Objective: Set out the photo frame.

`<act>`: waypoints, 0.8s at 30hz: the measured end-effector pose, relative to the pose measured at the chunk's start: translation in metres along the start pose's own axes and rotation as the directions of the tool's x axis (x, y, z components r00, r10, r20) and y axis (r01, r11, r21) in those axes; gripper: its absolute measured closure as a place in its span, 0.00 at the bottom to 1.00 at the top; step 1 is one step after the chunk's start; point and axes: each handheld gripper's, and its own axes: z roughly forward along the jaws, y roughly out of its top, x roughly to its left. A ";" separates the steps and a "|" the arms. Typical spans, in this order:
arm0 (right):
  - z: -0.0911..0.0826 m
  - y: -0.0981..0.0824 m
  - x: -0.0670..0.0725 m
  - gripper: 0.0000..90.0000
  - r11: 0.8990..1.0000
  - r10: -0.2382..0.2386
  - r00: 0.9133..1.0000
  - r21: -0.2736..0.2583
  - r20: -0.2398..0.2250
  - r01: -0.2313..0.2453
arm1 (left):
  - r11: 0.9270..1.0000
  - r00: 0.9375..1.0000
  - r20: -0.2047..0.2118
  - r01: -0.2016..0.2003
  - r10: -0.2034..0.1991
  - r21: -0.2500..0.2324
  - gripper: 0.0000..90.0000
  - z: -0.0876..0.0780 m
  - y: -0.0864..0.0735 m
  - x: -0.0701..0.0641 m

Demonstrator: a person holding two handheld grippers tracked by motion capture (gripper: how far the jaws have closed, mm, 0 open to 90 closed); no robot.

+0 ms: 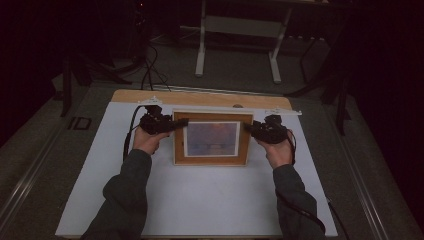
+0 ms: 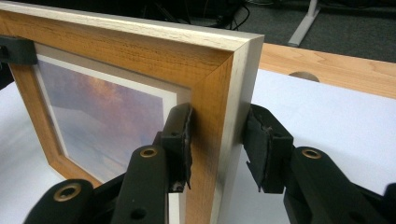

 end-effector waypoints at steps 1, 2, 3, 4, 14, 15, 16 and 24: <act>0.000 0.000 0.000 0.69 1.000 0.000 1.000 0.000 0.000 0.000 | 1.000 1.000 0.000 0.000 0.000 0.000 0.63 0.000 0.000 0.000; 0.000 0.000 0.000 0.69 1.000 -0.001 1.000 0.001 -0.001 0.001 | 1.000 1.000 -0.003 0.005 -0.005 0.003 0.63 0.000 0.000 -0.001; 0.000 0.000 0.000 0.69 1.000 -0.001 1.000 0.001 -0.001 0.001 | 1.000 1.000 -0.003 0.005 -0.005 0.003 0.63 0.000 0.000 -0.001; 0.000 0.000 0.000 0.69 1.000 -0.002 1.000 0.001 -0.003 0.002 | 1.000 1.000 -0.005 0.010 -0.010 0.003 0.63 0.000 0.000 -0.002; 0.000 0.001 -0.003 0.69 1.000 -0.004 1.000 0.003 -0.013 0.004 | 0.999 0.999 -0.010 0.032 -0.032 0.000 0.63 -0.001 -0.002 -0.005; 0.000 0.001 -0.003 0.69 1.000 -0.004 1.000 0.003 -0.013 0.004 | 0.999 0.999 -0.010 0.032 -0.032 0.000 0.63 -0.001 -0.002 -0.005; 0.000 0.000 -0.002 0.69 1.000 -0.004 1.000 0.001 -0.012 0.004 | 0.999 0.999 -0.006 0.035 -0.035 -0.001 0.63 -0.001 -0.002 -0.004; 0.000 0.000 -0.003 0.69 1.000 -0.003 1.000 0.002 -0.014 0.003 | 0.999 0.999 0.005 0.054 -0.054 0.002 0.62 -0.001 -0.003 -0.003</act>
